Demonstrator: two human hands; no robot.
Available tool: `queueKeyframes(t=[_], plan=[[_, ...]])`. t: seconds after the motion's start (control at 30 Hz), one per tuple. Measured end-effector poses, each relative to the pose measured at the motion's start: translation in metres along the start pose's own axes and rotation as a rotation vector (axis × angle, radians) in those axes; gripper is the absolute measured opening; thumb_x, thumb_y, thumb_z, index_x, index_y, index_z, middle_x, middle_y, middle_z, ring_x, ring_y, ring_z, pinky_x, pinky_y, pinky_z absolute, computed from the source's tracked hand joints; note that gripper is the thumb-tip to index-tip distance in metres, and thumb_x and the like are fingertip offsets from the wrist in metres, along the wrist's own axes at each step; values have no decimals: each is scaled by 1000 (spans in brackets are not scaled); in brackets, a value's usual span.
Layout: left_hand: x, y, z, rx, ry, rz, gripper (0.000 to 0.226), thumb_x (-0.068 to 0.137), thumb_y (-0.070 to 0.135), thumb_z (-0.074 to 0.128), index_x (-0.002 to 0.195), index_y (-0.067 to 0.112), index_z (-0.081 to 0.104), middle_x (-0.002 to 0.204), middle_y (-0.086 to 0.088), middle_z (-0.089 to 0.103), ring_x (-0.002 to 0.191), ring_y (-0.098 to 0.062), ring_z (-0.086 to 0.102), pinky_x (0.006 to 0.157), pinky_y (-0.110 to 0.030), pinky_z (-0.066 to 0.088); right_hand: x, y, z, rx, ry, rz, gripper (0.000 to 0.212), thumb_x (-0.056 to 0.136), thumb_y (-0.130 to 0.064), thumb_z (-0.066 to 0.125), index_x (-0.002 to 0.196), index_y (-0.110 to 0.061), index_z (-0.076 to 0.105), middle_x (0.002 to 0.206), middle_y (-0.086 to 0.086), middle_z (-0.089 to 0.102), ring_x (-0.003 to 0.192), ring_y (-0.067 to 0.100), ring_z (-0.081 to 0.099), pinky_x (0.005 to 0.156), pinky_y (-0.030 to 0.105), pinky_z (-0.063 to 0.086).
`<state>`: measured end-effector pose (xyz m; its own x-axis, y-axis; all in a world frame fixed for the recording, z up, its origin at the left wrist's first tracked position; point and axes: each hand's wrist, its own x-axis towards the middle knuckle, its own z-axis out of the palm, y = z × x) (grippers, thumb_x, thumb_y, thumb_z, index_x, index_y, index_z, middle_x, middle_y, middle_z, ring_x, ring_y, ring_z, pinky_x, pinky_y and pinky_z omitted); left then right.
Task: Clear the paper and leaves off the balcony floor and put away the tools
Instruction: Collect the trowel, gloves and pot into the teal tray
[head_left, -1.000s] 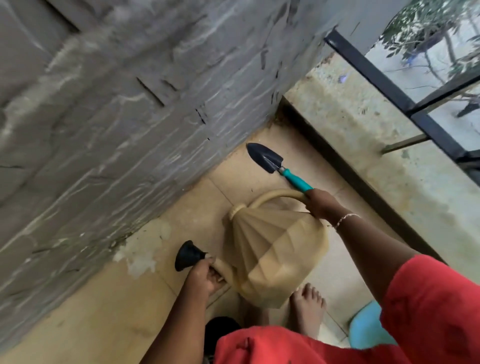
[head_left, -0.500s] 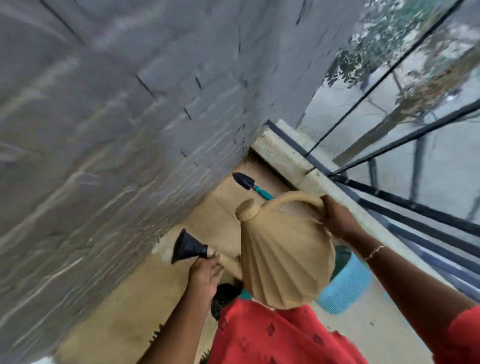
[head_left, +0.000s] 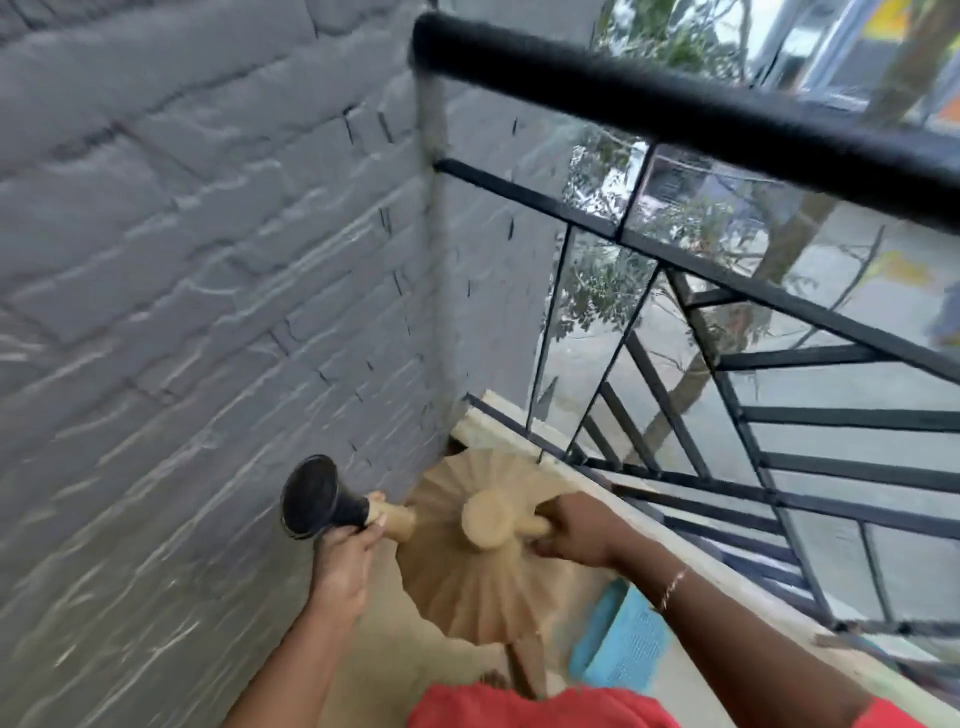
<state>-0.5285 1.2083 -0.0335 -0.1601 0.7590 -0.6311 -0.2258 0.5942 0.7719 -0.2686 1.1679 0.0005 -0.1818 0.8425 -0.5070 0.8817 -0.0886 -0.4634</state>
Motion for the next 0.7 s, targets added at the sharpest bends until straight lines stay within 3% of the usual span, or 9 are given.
queueKeyframes(t=[0.07,0.23,0.33,0.43,0.53,0.6,0.67,0.7], plan=[[-2,12,1,9,-80,34,33,89,-16,44,119,-7,53,101,-10,61,75,-3,62,73,-13,51,-16,-7,4,54,100,28,33,73,-41,59,89,-12,64,94,13,66,92,28,58,65,27,29],[-12,25,19,128,-244,79,37,89,-16,43,125,-9,50,116,-12,54,91,-11,57,67,-6,50,-48,-3,18,88,271,131,48,61,-48,47,89,-14,64,92,10,67,90,27,59,62,27,29],[-27,18,39,170,-310,83,39,88,-19,41,126,-10,48,115,-13,54,90,-17,56,67,-7,49,-74,8,21,116,311,199,33,73,-42,60,89,-13,64,92,9,67,90,25,58,62,26,27],[-44,5,57,217,-408,68,37,88,-19,42,119,-2,52,106,-9,59,88,-12,57,66,-7,49,-109,22,31,155,334,262,21,77,-38,62,82,-18,61,87,8,65,87,25,58,62,27,28],[-57,-15,82,320,-518,56,34,87,-18,45,113,2,56,95,-7,61,86,-13,57,63,-8,51,-151,39,47,223,375,346,32,59,-56,45,65,-25,47,74,3,57,84,25,59,59,29,28],[-73,-28,102,359,-577,66,36,87,-18,46,115,3,55,93,-8,62,85,-17,57,69,-16,53,-178,52,63,266,438,416,40,47,-61,30,59,-24,40,69,0,56,84,23,59,56,29,30],[-90,-48,126,379,-620,46,38,86,-19,45,121,-4,50,95,-13,60,87,-21,56,78,-25,50,-210,67,79,308,487,475,38,46,-60,28,57,-25,37,61,-5,49,80,21,57,50,18,26],[-95,-55,133,397,-638,44,38,86,-18,46,122,-8,49,95,-13,60,85,-21,56,76,-22,51,-221,73,85,325,494,486,34,47,-59,31,55,-26,37,57,-8,43,76,19,54,50,16,25]])
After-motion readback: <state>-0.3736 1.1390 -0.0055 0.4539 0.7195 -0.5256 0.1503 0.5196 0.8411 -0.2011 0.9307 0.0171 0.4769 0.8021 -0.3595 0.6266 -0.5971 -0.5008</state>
